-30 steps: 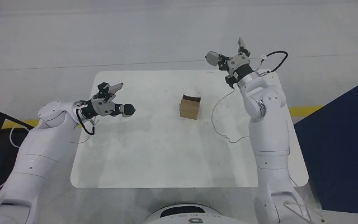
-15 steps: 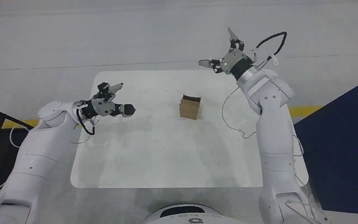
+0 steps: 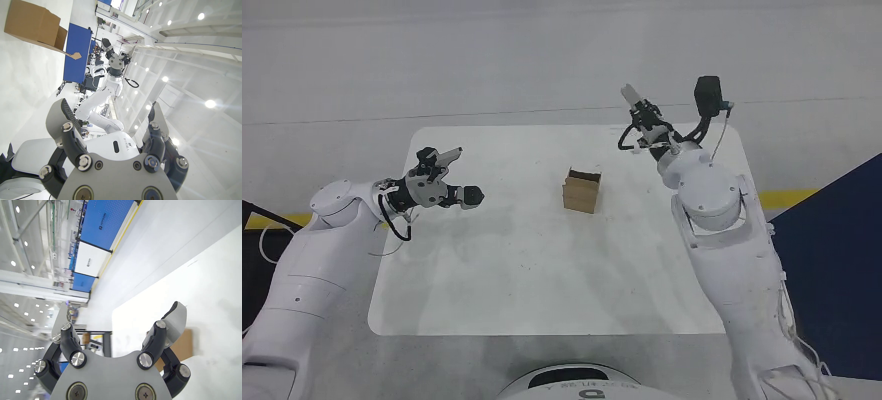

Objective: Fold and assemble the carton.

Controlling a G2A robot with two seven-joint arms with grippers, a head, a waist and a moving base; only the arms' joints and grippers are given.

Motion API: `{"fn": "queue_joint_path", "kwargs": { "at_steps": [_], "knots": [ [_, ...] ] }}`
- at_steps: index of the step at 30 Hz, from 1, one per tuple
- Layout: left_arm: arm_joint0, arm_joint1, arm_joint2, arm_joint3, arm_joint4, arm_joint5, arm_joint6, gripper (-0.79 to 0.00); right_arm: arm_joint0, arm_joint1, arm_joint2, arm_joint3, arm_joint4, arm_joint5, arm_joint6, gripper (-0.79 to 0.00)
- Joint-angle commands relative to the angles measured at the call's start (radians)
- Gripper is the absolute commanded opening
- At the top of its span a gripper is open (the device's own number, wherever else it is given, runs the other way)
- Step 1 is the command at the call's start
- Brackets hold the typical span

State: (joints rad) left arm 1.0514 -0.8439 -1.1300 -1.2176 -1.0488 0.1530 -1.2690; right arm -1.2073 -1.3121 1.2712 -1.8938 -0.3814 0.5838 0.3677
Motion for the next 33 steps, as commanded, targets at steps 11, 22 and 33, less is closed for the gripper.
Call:
{"fn": "queue_joint_path", "kwargs": {
  "at_steps": [11, 22, 33],
  "knots": [
    [0.0, 0.0, 0.0, 0.0, 0.0, 0.0, 0.0, 0.0, -0.114, 0.05, -0.072, -0.137, -0.376, -0.208, 0.39, 0.0],
    [0.0, 0.0, 0.0, 0.0, 0.0, 0.0, 0.0, 0.0, -0.126, 0.053, -0.079, -0.133, -0.417, -0.206, 0.405, 0.0],
    [0.0, 0.0, 0.0, 0.0, 0.0, 0.0, 0.0, 0.0, -0.084, 0.033, -0.159, -0.093, -0.373, -0.076, 0.524, 0.0]
  ]
}}
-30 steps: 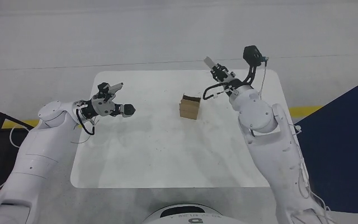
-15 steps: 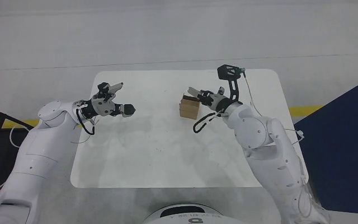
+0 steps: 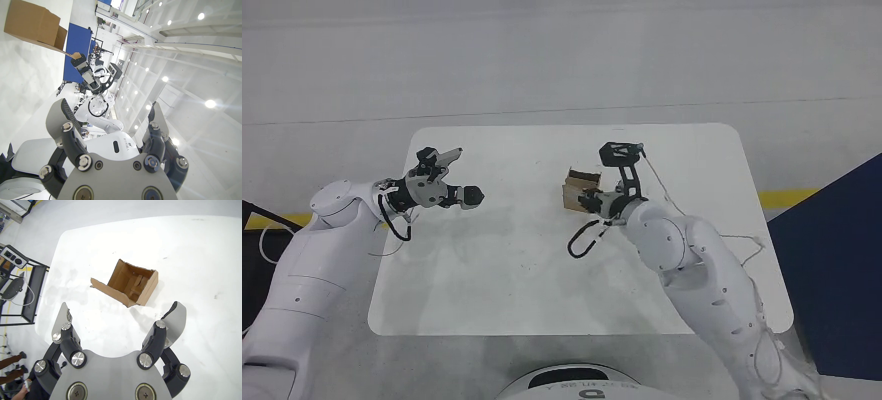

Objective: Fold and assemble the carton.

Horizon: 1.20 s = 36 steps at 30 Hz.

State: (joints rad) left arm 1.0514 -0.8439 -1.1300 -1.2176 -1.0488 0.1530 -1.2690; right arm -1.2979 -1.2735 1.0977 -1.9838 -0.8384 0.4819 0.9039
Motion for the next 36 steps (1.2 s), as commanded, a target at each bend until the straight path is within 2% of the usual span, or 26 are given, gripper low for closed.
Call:
{"fn": "queue_joint_path", "kwargs": {
  "at_steps": [1, 3, 5, 7, 10, 14, 18, 21, 24, 29, 36],
  "knots": [
    [0.0, 0.0, 0.0, 0.0, 0.0, 0.0, 0.0, 0.0, 0.011, -0.01, 0.03, 0.001, 0.148, 0.043, -0.018, 0.0],
    [0.0, 0.0, 0.0, 0.0, 0.0, 0.0, 0.0, 0.0, 0.022, -0.015, 0.051, 0.021, 0.227, 0.08, -0.018, 0.0],
    [0.0, 0.0, 0.0, 0.0, 0.0, 0.0, 0.0, 0.0, 0.048, -0.019, 0.051, 0.055, 0.239, 0.134, -0.014, 0.0],
    [0.0, 0.0, 0.0, 0.0, 0.0, 0.0, 0.0, 0.0, 0.068, -0.02, 0.033, 0.083, 0.25, 0.174, 0.031, -0.034],
    [0.0, 0.0, 0.0, 0.0, 0.0, 0.0, 0.0, 0.0, 0.108, -0.022, 0.016, 0.125, 0.262, 0.22, 0.089, 0.0],
    [0.0, 0.0, 0.0, 0.0, 0.0, 0.0, 0.0, 0.0, 0.13, -0.033, 0.063, 0.157, 0.421, 0.258, 0.082, -0.157],
    [0.0, 0.0, 0.0, 0.0, 0.0, 0.0, 0.0, 0.0, 0.125, -0.036, 0.099, 0.187, 0.513, 0.279, 0.045, -0.206],
    [0.0, 0.0, 0.0, 0.0, 0.0, 0.0, 0.0, 0.0, 0.121, -0.034, 0.096, 0.202, 0.518, 0.303, 0.028, -0.363],
    [0.0, 0.0, 0.0, 0.0, 0.0, 0.0, 0.0, 0.0, 0.134, -0.031, 0.098, 0.229, 0.515, 0.312, 0.029, -0.345],
    [0.0, 0.0, 0.0, 0.0, 0.0, 0.0, 0.0, 0.0, 0.139, -0.028, 0.128, 0.235, 0.578, 0.308, 0.027, -0.246],
    [0.0, 0.0, 0.0, 0.0, 0.0, 0.0, 0.0, 0.0, 0.153, -0.024, 0.162, 0.292, 0.711, 0.266, 0.061, -0.256]
  ]
}}
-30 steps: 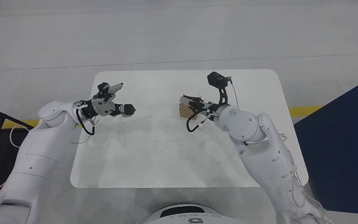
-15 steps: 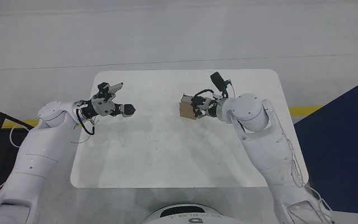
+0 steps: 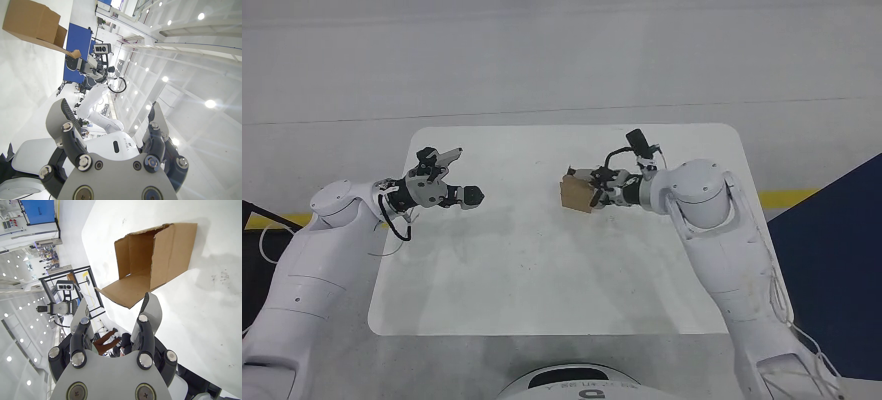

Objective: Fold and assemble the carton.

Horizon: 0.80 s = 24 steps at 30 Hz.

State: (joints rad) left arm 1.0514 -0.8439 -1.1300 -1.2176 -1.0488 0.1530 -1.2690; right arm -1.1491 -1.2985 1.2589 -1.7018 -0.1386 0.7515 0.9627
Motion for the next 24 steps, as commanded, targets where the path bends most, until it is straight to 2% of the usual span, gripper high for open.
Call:
{"fn": "queue_joint_path", "kwargs": {
  "at_steps": [1, 6, 10, 17, 24],
  "knots": [
    [0.0, 0.0, 0.0, 0.0, 0.0, 0.0, 0.0, 0.0, 0.009, 0.001, 0.001, 0.022, 0.016, -0.006, 0.001, -0.259],
    [0.0, 0.0, 0.0, 0.0, 0.0, 0.0, 0.0, 0.0, 0.036, 0.001, 0.028, 0.119, 0.165, -0.026, 0.061, -0.305],
    [0.0, 0.0, 0.0, 0.0, 0.0, 0.0, 0.0, 0.0, 0.054, 0.003, 0.046, 0.187, 0.246, -0.036, 0.08, -0.274],
    [0.0, 0.0, 0.0, 0.0, 0.0, 0.0, 0.0, 0.0, 0.079, 0.014, 0.02, 0.244, 0.272, -0.036, 0.134, -0.209],
    [0.0, 0.0, 0.0, 0.0, 0.0, 0.0, 0.0, 0.0, 0.087, 0.024, 0.002, 0.269, 0.329, -0.029, 0.135, -0.237]
  ]
}}
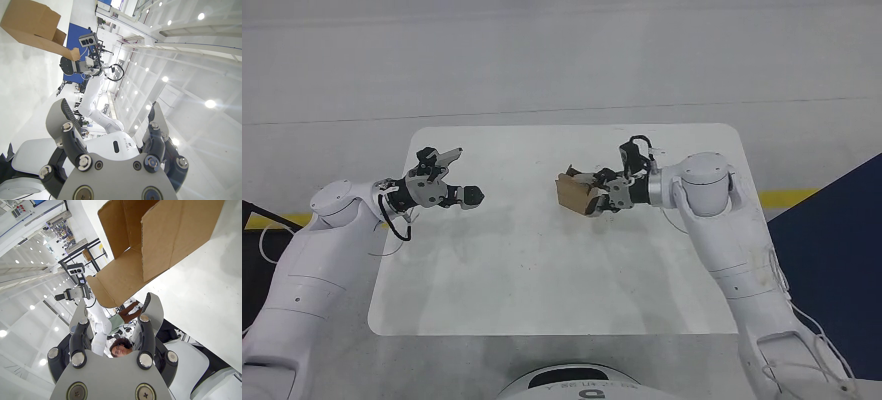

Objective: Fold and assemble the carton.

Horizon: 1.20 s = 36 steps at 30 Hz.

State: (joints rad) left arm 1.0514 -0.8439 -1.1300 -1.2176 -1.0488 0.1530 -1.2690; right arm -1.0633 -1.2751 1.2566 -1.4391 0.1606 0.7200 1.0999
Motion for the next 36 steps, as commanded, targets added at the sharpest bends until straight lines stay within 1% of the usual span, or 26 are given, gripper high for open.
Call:
{"fn": "queue_joint_path", "kwargs": {
  "at_steps": [1, 3, 5, 6, 7, 8, 15, 20, 24, 26, 32, 33, 34, 35, 36],
  "knots": [
    [0.0, 0.0, 0.0, 0.0, 0.0, 0.0, 0.0, 0.0, 0.004, 0.0, 0.011, 0.014, 0.051, 0.006, -0.009, -0.249],
    [0.0, 0.0, 0.0, 0.0, 0.0, 0.0, 0.0, 0.0, 0.005, -0.001, 0.018, 0.031, 0.102, 0.013, -0.022, -0.249],
    [0.0, 0.0, 0.0, 0.0, 0.0, 0.0, 0.0, 0.0, 0.008, -0.003, 0.016, 0.053, 0.141, 0.017, -0.03, -0.166],
    [0.0, 0.0, 0.0, 0.0, 0.0, 0.0, 0.0, 0.0, 0.011, -0.003, 0.01, 0.06, 0.149, 0.021, -0.034, -0.092],
    [0.0, 0.0, 0.0, 0.0, 0.0, 0.0, 0.0, 0.0, 0.014, -0.004, 0.005, 0.066, 0.162, 0.024, -0.032, -0.077],
    [0.0, 0.0, 0.0, 0.0, 0.0, 0.0, 0.0, 0.0, 0.016, -0.004, 0.0, 0.073, 0.172, 0.026, -0.032, -0.083],
    [0.0, 0.0, 0.0, 0.0, 0.0, 0.0, 0.0, 0.0, 0.028, -0.001, -0.026, 0.107, 0.224, 0.054, -0.054, -0.154],
    [0.0, 0.0, 0.0, 0.0, 0.0, 0.0, 0.0, 0.0, 0.039, 0.001, -0.031, 0.129, 0.262, 0.072, -0.081, -0.228],
    [0.0, 0.0, 0.0, 0.0, 0.0, 0.0, 0.0, 0.0, 0.045, 0.003, -0.039, 0.143, 0.287, 0.08, -0.102, -0.24],
    [0.0, 0.0, 0.0, 0.0, 0.0, 0.0, 0.0, 0.0, 0.05, 0.003, -0.048, 0.156, 0.301, 0.082, -0.108, -0.259],
    [0.0, 0.0, 0.0, 0.0, 0.0, 0.0, 0.0, 0.0, 0.067, 0.002, -0.069, 0.192, 0.34, 0.07, -0.122, -0.268],
    [0.0, 0.0, 0.0, 0.0, 0.0, 0.0, 0.0, 0.0, 0.069, 0.003, -0.071, 0.193, 0.345, 0.066, -0.122, -0.299],
    [0.0, 0.0, 0.0, 0.0, 0.0, 0.0, 0.0, 0.0, 0.071, 0.003, -0.073, 0.194, 0.349, 0.062, -0.123, -0.385],
    [0.0, 0.0, 0.0, 0.0, 0.0, 0.0, 0.0, 0.0, 0.072, 0.004, -0.075, 0.196, 0.352, 0.06, -0.125, -0.428],
    [0.0, 0.0, 0.0, 0.0, 0.0, 0.0, 0.0, 0.0, 0.073, 0.005, -0.077, 0.197, 0.354, 0.057, -0.127, -0.496]
  ]
}}
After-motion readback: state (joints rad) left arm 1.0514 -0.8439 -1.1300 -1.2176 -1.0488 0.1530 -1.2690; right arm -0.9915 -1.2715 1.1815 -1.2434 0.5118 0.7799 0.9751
